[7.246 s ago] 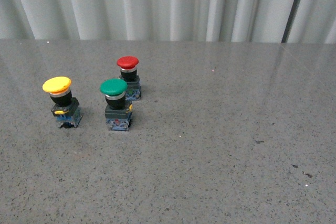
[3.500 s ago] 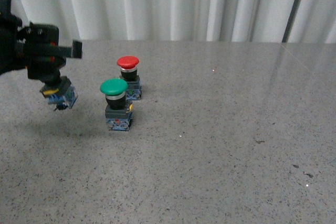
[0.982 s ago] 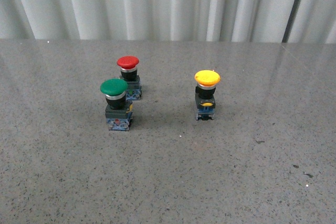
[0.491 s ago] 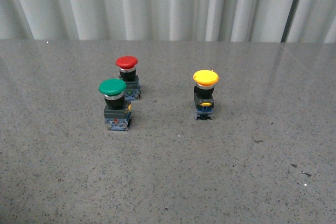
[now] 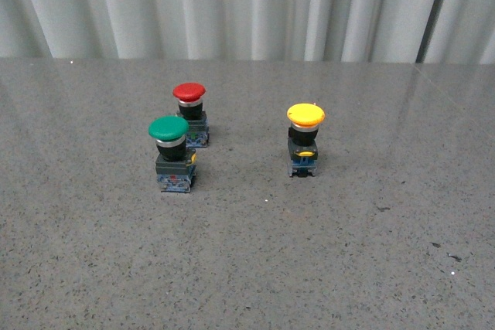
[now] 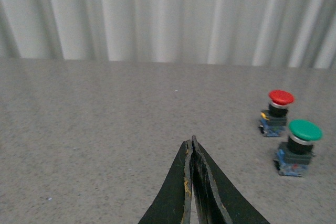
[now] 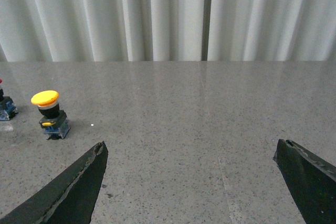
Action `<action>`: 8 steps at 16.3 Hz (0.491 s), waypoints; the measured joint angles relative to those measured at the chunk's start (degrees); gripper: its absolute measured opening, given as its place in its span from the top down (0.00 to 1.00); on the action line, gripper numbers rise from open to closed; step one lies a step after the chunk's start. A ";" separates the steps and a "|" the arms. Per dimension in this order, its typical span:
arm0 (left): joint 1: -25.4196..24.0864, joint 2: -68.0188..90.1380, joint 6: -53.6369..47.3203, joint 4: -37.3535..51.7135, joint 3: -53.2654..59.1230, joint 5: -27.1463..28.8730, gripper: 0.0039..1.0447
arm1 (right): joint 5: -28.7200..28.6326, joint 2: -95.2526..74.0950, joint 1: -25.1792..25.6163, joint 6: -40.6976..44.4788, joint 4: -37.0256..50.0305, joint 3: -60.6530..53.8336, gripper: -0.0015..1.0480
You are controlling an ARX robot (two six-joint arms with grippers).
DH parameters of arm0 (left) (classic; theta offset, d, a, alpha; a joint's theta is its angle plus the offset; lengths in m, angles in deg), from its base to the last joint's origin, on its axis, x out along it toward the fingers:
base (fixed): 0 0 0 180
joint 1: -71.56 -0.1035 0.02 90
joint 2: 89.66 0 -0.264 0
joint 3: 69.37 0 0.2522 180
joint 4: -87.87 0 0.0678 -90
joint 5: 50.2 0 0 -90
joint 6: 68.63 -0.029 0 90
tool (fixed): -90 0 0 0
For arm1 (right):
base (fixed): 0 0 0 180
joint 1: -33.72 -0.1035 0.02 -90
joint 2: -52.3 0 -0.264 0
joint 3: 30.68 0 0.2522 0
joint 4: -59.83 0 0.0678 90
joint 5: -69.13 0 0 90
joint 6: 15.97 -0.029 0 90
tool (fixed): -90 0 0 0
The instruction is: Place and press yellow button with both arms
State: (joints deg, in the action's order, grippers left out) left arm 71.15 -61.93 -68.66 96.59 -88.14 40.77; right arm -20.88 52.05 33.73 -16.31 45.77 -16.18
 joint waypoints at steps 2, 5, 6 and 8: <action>0.66 -2.82 -0.02 -1.66 1.20 -1.03 0.99 | 0.00 0.00 0.00 0.00 0.04 0.00 0.06; 0.42 -6.71 -0.02 -4.42 2.38 -0.96 0.99 | -0.02 0.00 0.00 0.00 0.04 0.00 0.06; 0.42 -8.22 -0.02 -5.40 2.71 -0.96 0.99 | -0.02 0.00 0.00 0.00 0.02 0.00 0.06; 0.42 -10.08 -0.02 -5.46 4.22 -0.98 0.99 | -0.02 0.00 0.00 0.00 0.02 0.00 0.06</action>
State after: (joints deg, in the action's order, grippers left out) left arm 71.57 -72.01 -68.69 91.12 -83.92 39.79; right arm -20.90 52.05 33.73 -16.31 45.80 -16.18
